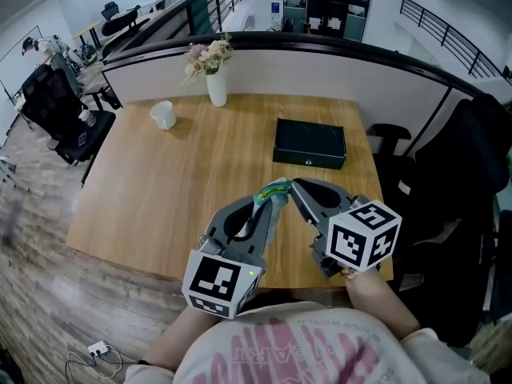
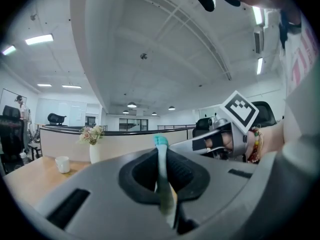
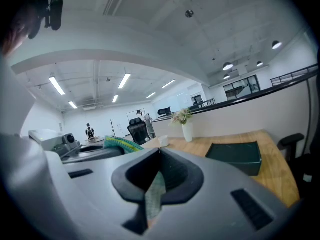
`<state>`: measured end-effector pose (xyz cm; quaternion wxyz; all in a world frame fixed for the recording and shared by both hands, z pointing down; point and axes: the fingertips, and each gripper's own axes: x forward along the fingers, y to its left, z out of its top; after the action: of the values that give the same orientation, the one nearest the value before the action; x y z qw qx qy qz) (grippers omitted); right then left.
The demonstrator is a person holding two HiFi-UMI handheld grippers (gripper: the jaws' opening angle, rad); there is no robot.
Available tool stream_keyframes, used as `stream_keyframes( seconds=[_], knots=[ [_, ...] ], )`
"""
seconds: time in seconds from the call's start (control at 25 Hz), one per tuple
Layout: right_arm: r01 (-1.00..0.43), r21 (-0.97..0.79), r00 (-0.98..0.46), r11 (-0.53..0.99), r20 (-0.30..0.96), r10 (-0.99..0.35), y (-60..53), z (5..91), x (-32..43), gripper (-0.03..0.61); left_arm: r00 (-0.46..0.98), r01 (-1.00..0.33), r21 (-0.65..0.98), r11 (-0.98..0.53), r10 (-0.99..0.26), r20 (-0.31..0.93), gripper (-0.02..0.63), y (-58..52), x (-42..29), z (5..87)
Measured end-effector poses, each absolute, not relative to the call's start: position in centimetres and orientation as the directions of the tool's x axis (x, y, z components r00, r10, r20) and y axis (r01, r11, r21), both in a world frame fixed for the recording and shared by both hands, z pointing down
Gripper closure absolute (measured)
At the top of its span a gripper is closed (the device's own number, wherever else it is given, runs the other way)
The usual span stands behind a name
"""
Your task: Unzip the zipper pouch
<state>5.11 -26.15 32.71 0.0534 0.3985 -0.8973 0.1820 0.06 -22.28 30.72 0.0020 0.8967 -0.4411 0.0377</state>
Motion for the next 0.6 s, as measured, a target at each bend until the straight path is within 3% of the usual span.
stream_keyframes(
  seconds=[0.6],
  knots=[
    [-0.762, -0.306, -0.644, 0.57, 0.279, -0.712, -26.4, 34.9, 6.8, 0.577, 0.596, -0.802, -0.006, -0.598, -0.8, 0.066, 0.601, -22.1, -0.4, 31.0]
  ],
)
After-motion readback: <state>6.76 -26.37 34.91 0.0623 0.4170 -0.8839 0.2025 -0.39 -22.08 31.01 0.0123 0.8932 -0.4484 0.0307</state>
